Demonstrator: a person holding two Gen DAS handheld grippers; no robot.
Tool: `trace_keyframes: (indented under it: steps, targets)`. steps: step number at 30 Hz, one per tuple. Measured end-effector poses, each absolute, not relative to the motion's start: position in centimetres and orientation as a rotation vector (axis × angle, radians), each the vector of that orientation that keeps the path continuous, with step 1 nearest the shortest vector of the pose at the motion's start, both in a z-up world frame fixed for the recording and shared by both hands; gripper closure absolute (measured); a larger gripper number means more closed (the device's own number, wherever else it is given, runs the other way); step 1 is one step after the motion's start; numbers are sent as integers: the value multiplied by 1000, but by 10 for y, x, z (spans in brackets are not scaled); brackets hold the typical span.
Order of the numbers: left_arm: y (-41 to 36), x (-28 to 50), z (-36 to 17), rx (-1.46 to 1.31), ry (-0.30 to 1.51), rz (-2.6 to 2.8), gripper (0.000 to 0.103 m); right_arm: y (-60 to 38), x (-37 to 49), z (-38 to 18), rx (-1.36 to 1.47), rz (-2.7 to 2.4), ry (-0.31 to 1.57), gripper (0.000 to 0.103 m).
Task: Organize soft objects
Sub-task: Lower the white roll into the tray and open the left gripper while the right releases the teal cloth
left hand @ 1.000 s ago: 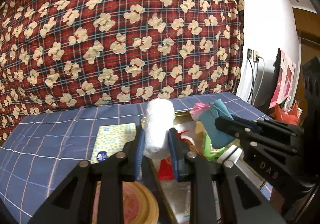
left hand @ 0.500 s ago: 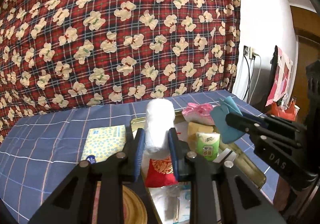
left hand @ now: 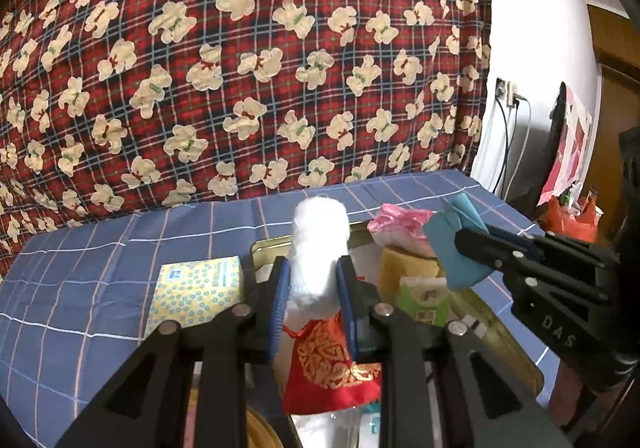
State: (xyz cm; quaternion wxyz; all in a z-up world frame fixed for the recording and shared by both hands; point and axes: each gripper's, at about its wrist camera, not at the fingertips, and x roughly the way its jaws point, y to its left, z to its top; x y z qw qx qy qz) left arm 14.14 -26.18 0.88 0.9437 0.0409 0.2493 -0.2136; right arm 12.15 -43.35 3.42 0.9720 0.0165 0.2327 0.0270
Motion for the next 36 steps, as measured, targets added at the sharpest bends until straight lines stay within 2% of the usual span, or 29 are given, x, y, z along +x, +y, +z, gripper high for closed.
trace_keyframes:
  steps: [13, 31, 33, 35, 36]
  targets:
    - [-273, 167, -5, 93, 588, -426, 81, -432, 159, 28, -6, 55, 549, 94]
    - [-282, 169, -6, 120, 587, -443, 80, -429, 168, 28, -27, 50, 580, 93]
    - [-281, 168, -4, 118, 579, -433, 78, -429, 169, 27, -28, 57, 587, 88]
    - [-280, 166, -1, 123, 564, -429, 78, -428, 166, 28, -33, 53, 573, 62]
    - [-280, 165, 0, 126, 559, -429, 78, -428, 164, 28, -28, 62, 567, 61]
